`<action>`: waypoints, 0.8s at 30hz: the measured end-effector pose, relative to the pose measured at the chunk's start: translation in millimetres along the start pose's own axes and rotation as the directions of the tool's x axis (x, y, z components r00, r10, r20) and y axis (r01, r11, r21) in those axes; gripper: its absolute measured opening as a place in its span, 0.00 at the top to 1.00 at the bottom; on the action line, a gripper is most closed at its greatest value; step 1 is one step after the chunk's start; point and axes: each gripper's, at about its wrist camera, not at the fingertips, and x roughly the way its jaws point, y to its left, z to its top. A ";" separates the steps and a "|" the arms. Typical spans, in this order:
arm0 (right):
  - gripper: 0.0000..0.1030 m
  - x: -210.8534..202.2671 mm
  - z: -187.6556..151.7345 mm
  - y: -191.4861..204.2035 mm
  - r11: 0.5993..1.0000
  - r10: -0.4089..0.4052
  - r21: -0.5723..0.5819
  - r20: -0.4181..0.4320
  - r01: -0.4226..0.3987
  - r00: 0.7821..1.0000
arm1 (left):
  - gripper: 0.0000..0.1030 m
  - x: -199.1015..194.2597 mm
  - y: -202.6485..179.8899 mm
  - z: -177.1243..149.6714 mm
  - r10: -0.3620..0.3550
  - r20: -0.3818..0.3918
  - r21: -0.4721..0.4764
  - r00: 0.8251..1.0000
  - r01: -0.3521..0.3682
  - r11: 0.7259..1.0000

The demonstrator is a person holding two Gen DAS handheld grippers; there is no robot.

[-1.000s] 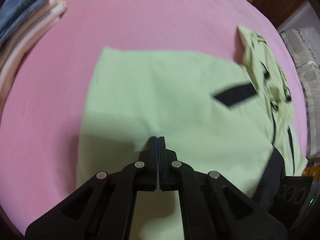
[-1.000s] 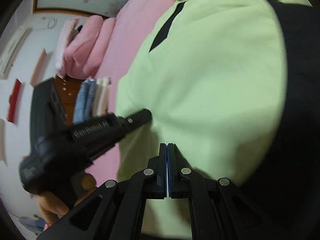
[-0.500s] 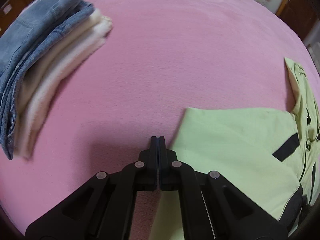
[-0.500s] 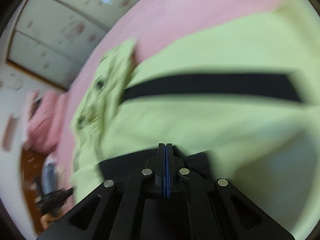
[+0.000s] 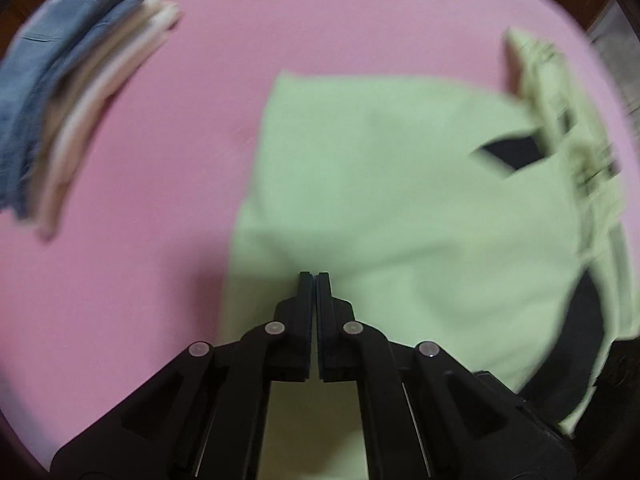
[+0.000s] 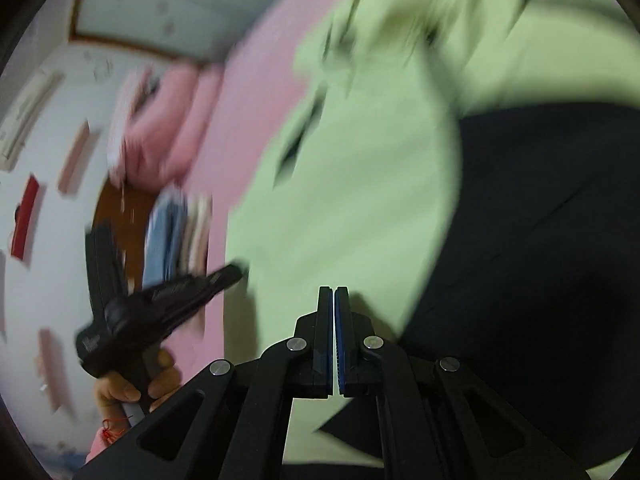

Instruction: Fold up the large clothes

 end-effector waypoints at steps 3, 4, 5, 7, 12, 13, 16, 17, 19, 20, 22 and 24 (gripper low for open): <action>0.99 18.4 8.0 -3.1 0.999 0.034 0.037 -0.030 -0.033 0.999 | 1.00 -2.7 12.3 -5.6 0.130 0.025 0.055 0.991 -0.131 0.990; 0.99 19.0 16.3 -6.0 0.998 0.038 0.057 -0.013 -0.037 0.999 | 1.00 0.7 22.8 -8.7 0.165 0.015 0.061 0.986 -0.165 0.984; 0.99 14.3 21.9 -14.2 0.995 0.045 0.088 0.014 -0.047 0.999 | 1.00 8.2 33.8 -12.5 0.193 -0.022 0.056 0.981 -0.191 0.980; 0.99 -7.7 28.8 -44.5 0.977 0.071 0.193 0.097 -0.089 0.993 | 1.00 20.3 54.9 -14.2 0.184 -0.091 0.019 0.979 -0.183 0.983; 0.99 -67.7 31.5 -108.2 0.919 -0.045 0.387 0.283 -0.071 0.958 | 1.00 7.8 106.2 -16.9 0.124 -0.068 -0.115 0.990 -0.131 0.985; 0.99 -80.3 31.7 -110.4 0.917 -0.105 0.398 0.312 -0.029 0.944 | 1.00 2.5 114.5 -17.3 0.133 -0.054 -0.138 0.990 -0.140 0.981; 0.99 -109.2 32.6 -101.5 0.906 -0.290 0.402 0.366 0.131 0.884 | 1.00 -15.2 125.5 -20.5 0.096 -0.002 -0.174 0.995 -0.095 0.980; 0.99 -111.7 32.9 -97.9 0.905 -0.320 0.392 0.372 0.165 0.871 | 1.00 -27.2 128.2 -24.9 0.060 0.034 -0.170 0.998 -0.053 0.984; 0.98 -107.5 33.7 -69.9 0.896 -0.404 0.349 0.379 0.275 0.833 | 1.00 -41.7 120.7 -34.9 -0.027 0.073 -0.116 0.997 0.036 0.993; 0.99 -97.4 34.6 -52.9 0.898 -0.419 0.306 0.375 0.316 0.827 | 1.00 -43.4 109.6 -35.9 -0.075 0.075 -0.074 0.994 0.081 0.994; 0.99 -67.1 35.8 -20.3 0.934 -0.353 0.178 0.343 0.309 0.870 | 1.00 -44.2 89.6 -40.6 -0.137 0.066 0.011 0.988 0.136 0.991; 0.99 -42.0 37.3 -0.1 0.963 -0.270 0.069 0.280 0.261 0.921 | 1.00 -37.0 73.1 -68.6 -0.078 0.053 0.088 0.996 0.073 0.993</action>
